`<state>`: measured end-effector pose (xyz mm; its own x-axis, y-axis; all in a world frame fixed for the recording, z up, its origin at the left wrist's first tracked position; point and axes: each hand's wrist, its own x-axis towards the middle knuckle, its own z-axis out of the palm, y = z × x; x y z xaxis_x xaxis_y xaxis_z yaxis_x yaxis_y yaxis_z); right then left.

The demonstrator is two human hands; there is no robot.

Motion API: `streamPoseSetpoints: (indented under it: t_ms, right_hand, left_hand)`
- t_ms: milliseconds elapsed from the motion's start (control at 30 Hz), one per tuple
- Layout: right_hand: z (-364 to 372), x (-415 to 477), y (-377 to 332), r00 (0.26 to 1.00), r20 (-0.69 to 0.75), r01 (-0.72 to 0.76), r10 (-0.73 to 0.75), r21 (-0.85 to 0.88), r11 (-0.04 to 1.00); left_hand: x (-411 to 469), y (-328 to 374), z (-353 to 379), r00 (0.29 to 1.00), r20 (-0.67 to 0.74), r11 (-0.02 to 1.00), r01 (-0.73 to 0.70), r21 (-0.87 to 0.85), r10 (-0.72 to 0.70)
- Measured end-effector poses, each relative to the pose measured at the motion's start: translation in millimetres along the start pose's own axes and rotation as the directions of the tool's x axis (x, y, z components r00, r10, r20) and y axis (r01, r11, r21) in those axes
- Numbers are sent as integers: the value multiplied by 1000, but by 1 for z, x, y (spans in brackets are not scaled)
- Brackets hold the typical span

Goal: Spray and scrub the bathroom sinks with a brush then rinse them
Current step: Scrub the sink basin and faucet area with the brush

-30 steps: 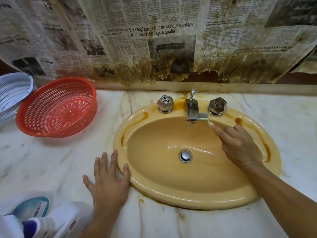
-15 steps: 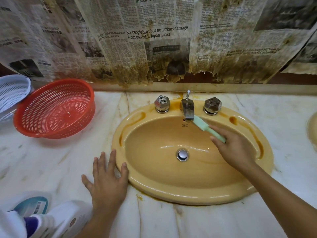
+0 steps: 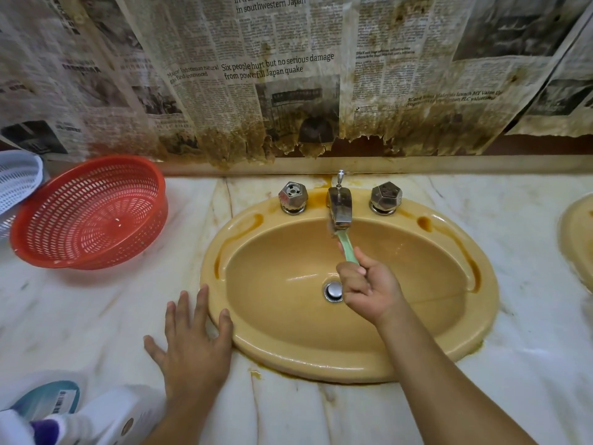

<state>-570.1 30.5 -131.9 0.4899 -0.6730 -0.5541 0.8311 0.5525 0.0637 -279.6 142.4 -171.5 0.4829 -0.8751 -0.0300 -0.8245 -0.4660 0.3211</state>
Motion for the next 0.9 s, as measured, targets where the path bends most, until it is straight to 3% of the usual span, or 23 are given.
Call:
streamPoseSetpoints:
  t_ms: [233, 733, 900]
  right_hand:
    - [2, 16, 1, 999, 33, -32, 26, 187, 982]
    - [1, 22, 20, 998, 34, -58, 52, 217, 975]
    - [17, 20, 8, 1000, -26, -8, 14, 230, 973]
  left_hand:
    - [0, 0, 0, 1000, -4, 1000, -8, -4, 8]
    - [-1, 0, -1, 1000, 3, 1000, -1, -8, 1]
    - [-1, -2, 1, 1000, 9, 1000, -1, -10, 1]
